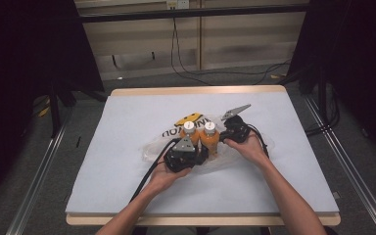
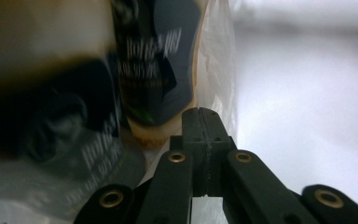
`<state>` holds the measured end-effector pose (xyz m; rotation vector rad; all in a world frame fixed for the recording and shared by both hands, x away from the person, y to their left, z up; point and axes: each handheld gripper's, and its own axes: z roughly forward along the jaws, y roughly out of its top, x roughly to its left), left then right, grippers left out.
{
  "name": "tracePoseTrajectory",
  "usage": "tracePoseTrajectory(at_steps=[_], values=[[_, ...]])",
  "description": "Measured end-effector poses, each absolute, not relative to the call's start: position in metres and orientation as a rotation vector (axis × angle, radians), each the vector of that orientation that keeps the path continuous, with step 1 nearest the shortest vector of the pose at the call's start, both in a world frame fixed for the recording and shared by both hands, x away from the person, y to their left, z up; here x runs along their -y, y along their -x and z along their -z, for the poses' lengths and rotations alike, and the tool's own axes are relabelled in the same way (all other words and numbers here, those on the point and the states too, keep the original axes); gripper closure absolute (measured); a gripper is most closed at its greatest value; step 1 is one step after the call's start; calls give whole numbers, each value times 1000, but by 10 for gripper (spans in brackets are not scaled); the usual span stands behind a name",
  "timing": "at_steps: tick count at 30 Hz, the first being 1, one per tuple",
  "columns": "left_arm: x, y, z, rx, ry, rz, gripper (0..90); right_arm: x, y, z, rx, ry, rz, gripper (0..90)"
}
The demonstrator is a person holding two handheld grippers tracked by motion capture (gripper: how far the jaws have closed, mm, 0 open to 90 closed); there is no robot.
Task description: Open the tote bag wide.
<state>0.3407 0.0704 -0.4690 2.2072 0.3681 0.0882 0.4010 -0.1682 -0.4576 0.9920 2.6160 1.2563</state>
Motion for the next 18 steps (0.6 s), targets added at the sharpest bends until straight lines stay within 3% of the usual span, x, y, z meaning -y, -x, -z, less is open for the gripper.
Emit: tracePoseTrajectory(at_steps=[12, 18], values=[[-67, -332, 485, -325, -2274, -85, 900, 157, -425, 485, -2650, -1092, -1206, 900], [-66, -331, 486, -335, -2272, -62, 900, 152, -436, 483, -2664, -1111, -1149, 900]])
